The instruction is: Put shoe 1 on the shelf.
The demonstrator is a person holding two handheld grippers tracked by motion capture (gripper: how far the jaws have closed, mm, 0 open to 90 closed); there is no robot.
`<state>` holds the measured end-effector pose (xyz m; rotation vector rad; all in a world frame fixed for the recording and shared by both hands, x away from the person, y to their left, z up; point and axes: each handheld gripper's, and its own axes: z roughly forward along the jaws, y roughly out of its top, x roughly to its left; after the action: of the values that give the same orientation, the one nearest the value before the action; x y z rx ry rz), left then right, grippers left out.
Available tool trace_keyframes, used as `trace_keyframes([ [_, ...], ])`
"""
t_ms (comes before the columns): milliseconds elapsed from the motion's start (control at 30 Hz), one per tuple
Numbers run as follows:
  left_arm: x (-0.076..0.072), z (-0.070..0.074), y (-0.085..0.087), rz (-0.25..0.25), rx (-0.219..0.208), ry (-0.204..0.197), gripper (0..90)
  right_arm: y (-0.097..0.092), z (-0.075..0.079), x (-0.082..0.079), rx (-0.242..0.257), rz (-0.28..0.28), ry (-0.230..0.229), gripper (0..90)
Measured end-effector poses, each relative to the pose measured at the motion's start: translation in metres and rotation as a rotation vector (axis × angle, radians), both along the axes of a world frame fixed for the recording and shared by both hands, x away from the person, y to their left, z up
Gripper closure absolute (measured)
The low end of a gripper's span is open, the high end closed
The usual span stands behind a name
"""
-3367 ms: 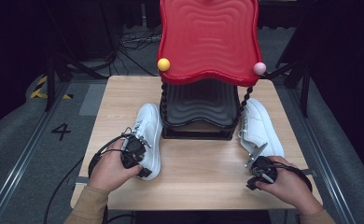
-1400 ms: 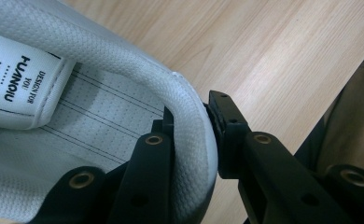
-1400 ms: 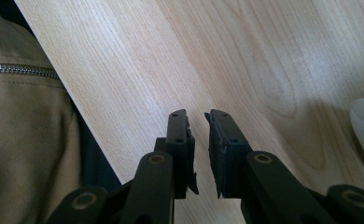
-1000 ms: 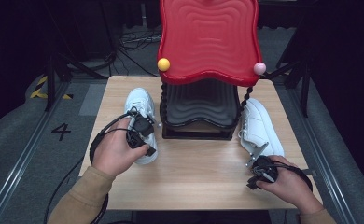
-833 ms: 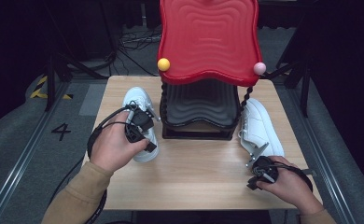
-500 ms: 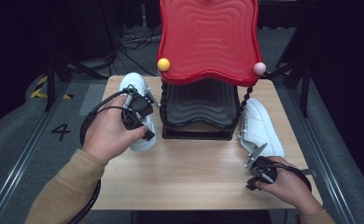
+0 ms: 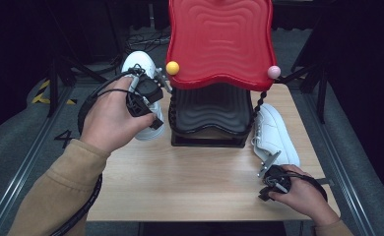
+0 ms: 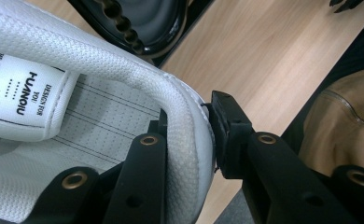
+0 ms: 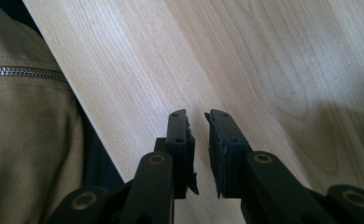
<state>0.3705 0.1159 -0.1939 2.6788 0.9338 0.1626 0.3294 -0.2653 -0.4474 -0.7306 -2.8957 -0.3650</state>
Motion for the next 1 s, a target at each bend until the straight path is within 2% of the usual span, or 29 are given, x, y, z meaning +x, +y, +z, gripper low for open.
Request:
trace_keyframes([
  [67, 0.000, 0.002, -0.001, 0.004, -0.003, -0.003, 75.6, -0.001, 0.000, 0.000, 0.003, 0.001, -0.001, 78.6],
  [200, 0.004, 0.015, -0.003, 0.015, 0.005, -0.010, 75.6, -0.001, 0.001, 0.001, 0.017, -0.004, 0.007, 78.7],
  [300, 0.007, 0.026, -0.005, 0.022, 0.017, -0.033, 75.5, -0.002, 0.003, 0.001, 0.018, 0.001, -0.005, 78.7],
  [433, 0.008, 0.039, -0.008, 0.023, 0.018, -0.076, 75.6, -0.001, 0.003, 0.000, 0.025, 0.007, 0.004, 78.7],
  [467, 0.009, 0.047, -0.010, 0.022, 0.020, -0.093, 75.6, -0.001, 0.002, 0.001, 0.020, 0.008, -0.004, 78.8],
  [567, 0.010, 0.049, -0.011, 0.021, 0.020, -0.097, 75.6, 0.000, 0.002, 0.001, 0.019, 0.012, -0.001, 78.8],
  [833, 0.020, 0.074, -0.021, 0.034, 0.023, -0.150, 75.6, 0.000, 0.001, -0.001, 0.021, 0.013, 0.004, 78.8],
  [1000, 0.027, 0.086, -0.024, 0.025, 0.033, -0.179, 75.6, -0.002, -0.003, -0.004, 0.003, 0.003, 0.004, 79.0],
])
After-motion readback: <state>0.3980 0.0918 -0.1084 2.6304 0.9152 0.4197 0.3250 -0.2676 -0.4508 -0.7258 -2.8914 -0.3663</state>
